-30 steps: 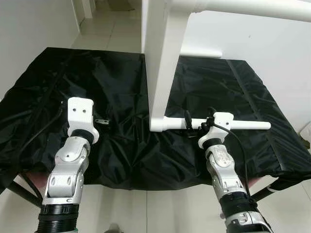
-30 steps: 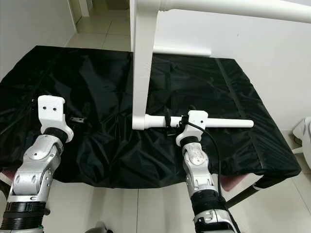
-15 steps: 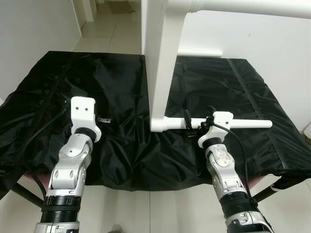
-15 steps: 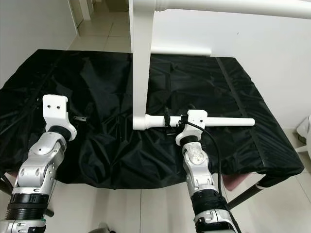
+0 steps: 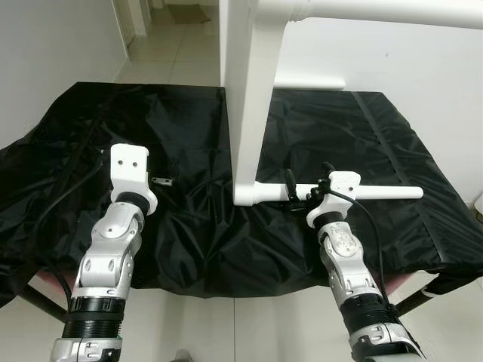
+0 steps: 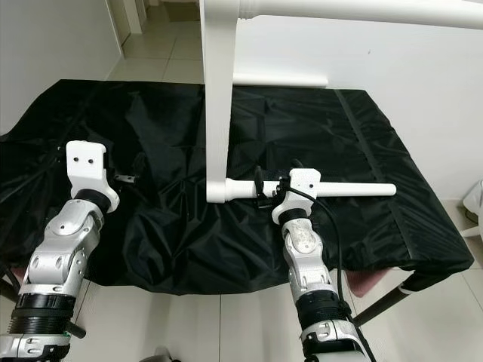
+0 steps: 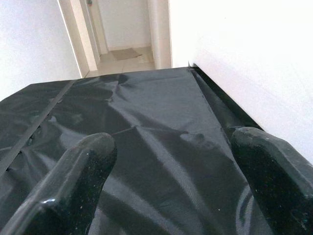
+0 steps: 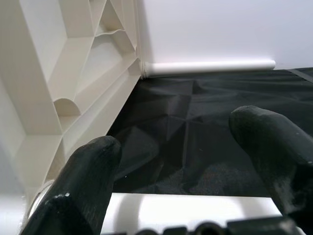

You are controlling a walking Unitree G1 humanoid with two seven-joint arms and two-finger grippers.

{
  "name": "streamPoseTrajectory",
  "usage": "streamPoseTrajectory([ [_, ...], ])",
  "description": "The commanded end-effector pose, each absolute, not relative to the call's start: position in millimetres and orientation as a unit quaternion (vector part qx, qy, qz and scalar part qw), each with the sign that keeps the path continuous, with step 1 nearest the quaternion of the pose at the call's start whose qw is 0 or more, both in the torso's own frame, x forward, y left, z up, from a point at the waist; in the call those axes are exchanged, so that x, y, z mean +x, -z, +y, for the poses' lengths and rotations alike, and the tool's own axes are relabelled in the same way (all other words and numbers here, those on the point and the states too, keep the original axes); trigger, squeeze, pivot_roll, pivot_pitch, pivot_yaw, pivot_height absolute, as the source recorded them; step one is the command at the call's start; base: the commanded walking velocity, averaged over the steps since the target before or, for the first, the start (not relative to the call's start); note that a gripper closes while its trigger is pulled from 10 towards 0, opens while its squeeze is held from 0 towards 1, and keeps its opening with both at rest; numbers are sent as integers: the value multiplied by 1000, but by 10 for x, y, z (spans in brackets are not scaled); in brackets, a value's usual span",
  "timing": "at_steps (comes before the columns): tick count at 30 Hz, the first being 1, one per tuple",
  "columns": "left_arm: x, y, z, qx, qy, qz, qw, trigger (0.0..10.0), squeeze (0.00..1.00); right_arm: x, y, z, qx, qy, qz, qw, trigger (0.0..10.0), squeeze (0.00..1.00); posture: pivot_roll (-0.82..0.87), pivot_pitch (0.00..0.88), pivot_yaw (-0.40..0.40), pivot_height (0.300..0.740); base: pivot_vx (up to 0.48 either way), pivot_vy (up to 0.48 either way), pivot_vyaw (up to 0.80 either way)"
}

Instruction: Building children table

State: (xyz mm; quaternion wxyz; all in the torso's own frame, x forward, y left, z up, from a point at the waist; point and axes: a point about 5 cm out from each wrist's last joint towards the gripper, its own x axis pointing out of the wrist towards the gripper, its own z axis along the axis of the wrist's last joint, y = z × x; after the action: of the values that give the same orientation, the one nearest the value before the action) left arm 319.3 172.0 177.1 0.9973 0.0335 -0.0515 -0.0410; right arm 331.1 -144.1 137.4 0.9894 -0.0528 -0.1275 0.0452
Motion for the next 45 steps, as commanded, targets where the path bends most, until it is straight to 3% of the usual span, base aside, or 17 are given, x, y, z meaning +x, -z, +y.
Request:
streamPoseTrajectory([
  [1,3207,-1769,1655,30,79,-51,995,10000,0,3333,-1388,-1444,-54,-44,-131,989,10000,0,-1,0,24,740,0,0,0],
  [22,3199,-1804,1555,40,118,-56,991,10000,0,3296,-1328,-1577,-65,-20,-129,989,10000,0,-23,0,35,740,0,0,0],
  [45,3181,-1760,1608,25,93,-53,994,10000,0,3297,-1332,-1628,-76,-27,-127,989,10000,0,-17,0,11,740,0,-46,0],
])
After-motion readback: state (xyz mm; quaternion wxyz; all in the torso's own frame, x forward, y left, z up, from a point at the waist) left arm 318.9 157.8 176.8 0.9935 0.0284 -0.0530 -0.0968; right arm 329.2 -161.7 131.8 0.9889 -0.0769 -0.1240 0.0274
